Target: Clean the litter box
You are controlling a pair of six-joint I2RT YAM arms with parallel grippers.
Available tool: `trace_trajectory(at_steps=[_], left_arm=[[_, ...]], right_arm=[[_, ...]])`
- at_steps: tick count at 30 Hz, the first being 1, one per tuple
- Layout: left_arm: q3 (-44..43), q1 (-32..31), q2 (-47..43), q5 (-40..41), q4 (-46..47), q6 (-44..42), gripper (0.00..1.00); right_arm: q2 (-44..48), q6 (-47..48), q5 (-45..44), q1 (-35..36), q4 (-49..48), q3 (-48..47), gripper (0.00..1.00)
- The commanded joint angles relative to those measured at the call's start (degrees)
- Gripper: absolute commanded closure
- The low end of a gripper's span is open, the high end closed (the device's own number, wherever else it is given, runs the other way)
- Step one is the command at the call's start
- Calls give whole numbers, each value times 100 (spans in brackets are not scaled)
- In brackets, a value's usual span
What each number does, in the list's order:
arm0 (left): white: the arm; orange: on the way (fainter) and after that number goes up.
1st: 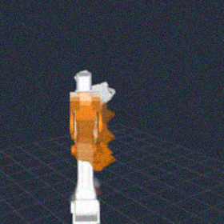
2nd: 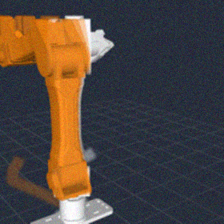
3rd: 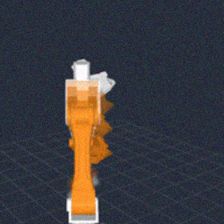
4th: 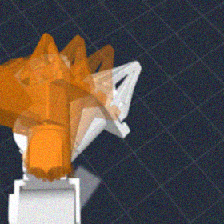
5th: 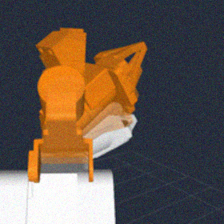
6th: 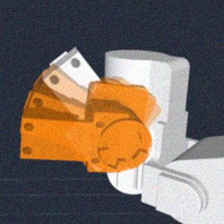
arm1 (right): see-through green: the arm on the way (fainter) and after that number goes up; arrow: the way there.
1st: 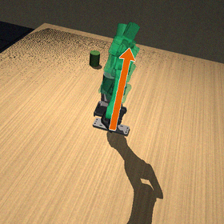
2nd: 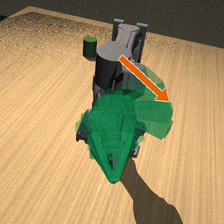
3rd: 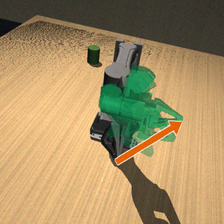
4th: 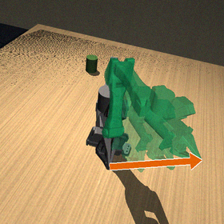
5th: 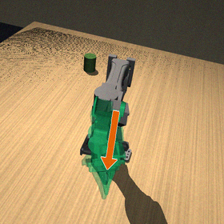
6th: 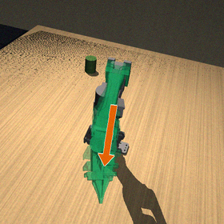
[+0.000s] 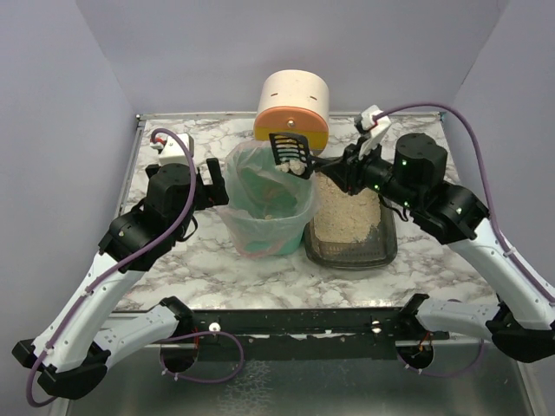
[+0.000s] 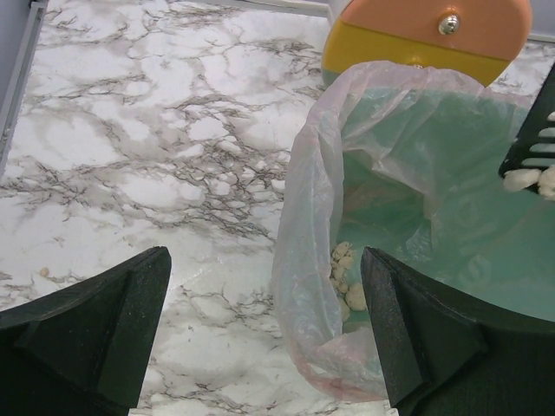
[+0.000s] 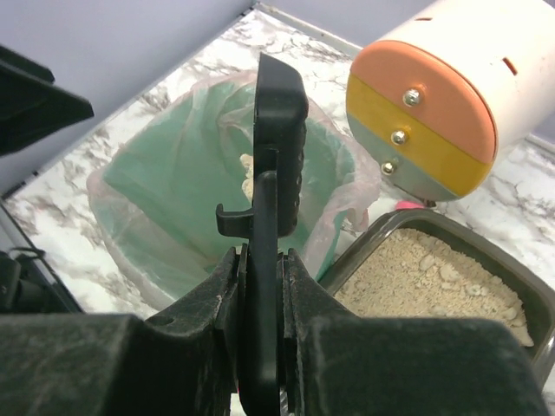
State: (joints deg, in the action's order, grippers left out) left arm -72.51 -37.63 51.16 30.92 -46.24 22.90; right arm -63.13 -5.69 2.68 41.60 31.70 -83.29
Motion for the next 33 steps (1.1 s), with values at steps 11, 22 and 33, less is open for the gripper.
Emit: trace_trajectory(at_steps=[11,22,33], left_arm=[[63,-24,-155,248,-161,-114,1],[96,-23,-114,213,-157,-177,1],[240,-23,-201,222,-135,-150,1]], right_arm=[[-384,2385,-3135,2131,-254,-67,100],[-724,3036,-4175,3081,-751,-107,99],[152,1821,-4215,3108,-1254,-108,99]])
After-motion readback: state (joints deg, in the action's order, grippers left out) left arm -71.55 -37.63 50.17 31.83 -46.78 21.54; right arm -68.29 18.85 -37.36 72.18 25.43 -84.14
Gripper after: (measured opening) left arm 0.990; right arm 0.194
